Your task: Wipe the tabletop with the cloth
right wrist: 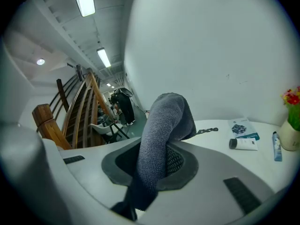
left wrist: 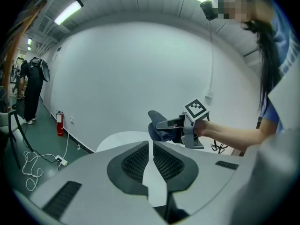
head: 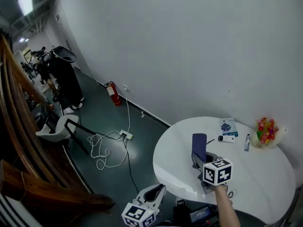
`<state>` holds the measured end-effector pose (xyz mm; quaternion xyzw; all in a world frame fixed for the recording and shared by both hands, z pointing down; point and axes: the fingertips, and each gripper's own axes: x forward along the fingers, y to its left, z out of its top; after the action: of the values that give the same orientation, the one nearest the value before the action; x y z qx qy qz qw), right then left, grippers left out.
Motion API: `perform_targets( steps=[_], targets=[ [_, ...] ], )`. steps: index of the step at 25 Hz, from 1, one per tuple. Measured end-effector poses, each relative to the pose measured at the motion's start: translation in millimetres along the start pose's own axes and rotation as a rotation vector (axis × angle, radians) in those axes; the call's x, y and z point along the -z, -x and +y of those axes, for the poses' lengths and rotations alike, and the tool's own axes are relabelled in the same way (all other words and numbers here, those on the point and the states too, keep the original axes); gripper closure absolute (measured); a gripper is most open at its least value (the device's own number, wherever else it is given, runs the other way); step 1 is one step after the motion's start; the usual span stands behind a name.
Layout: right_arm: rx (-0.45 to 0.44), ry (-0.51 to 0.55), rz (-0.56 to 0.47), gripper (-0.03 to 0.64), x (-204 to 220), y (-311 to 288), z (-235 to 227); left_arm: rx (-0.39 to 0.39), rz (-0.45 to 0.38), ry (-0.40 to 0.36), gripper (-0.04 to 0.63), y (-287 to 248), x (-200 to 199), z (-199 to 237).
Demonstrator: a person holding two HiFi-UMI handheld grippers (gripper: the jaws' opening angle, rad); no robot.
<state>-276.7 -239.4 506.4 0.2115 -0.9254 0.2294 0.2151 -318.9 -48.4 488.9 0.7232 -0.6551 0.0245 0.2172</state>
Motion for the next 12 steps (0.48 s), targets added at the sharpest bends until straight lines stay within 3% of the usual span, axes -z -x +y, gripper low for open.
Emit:
perform_targets(
  steps=[6, 12],
  targets=[
    [-0.059, -0.022, 0.069, 0.548, -7, -93, -15, -0.054, 0.031, -0.003, 0.571, -33, 1, 24],
    [-0.104, -0.011, 0.130, 0.548, 2, -180, 11, -0.056, 0.085, 0.016, 0.571, -36, 9, 44]
  ],
)
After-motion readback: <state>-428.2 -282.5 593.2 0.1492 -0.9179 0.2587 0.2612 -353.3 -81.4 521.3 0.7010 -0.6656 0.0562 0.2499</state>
